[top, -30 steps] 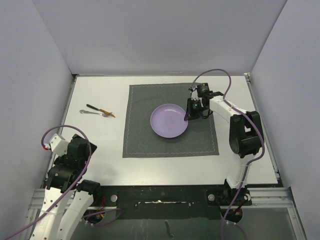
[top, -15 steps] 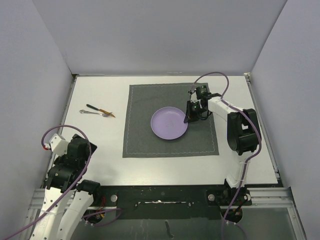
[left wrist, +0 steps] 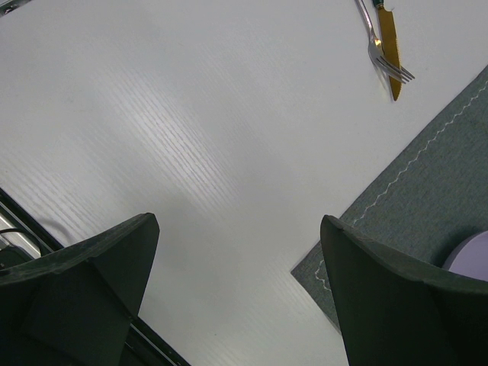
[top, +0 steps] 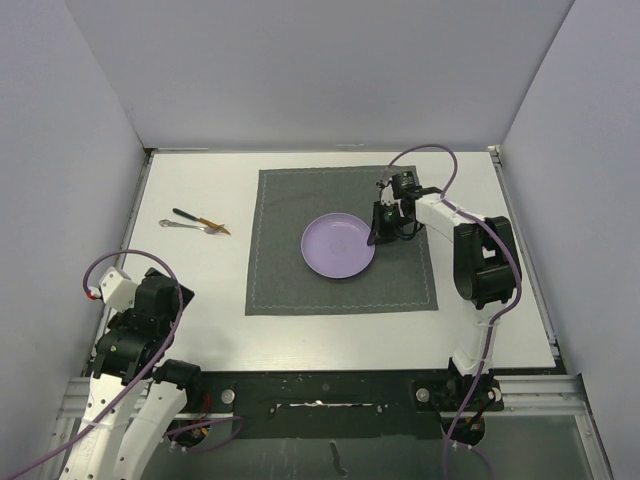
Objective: Set the dinner table for one person
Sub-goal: Place the plate on the napkin.
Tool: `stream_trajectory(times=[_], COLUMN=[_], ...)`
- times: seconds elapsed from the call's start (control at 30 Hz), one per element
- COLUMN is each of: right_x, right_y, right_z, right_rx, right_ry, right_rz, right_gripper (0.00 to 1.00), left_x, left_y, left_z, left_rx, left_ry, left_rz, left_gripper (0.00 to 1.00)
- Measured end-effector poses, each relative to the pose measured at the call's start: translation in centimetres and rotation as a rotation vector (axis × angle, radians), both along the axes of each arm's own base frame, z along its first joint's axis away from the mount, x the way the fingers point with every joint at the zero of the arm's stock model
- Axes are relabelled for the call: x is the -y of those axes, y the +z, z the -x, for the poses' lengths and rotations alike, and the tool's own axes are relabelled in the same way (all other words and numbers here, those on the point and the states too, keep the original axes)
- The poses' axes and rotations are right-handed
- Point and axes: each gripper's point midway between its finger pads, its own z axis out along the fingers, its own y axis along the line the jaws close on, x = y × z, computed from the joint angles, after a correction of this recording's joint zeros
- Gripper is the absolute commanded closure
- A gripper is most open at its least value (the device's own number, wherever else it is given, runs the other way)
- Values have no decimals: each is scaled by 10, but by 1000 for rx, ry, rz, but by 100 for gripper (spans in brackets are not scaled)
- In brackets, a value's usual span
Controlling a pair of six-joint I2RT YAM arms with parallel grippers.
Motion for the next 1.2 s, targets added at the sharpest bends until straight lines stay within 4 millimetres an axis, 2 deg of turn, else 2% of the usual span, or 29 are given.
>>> stream_trajectory(times=[0.37, 0.67, 0.73, 1.2], right_x=[2, 2, 2, 4], right_y=[0, 1, 1, 3], right_z=[-1, -2, -3, 0], right_rx=[-1, -3, -2, 3], right_ry=[-11, -18, -18, -22], right_rz=[-6, -15, -17, -9], right_gripper=[98, 63, 58, 56], left_x=[0, 0, 0, 0], left_y=[0, 0, 0, 0], left_z=[0, 0, 0, 0], left_rx=[0, 0, -1, -4], left_ry=[0, 0, -2, -7], left_rz=[0, -1, -2, -7], left_gripper=[13, 13, 13, 13])
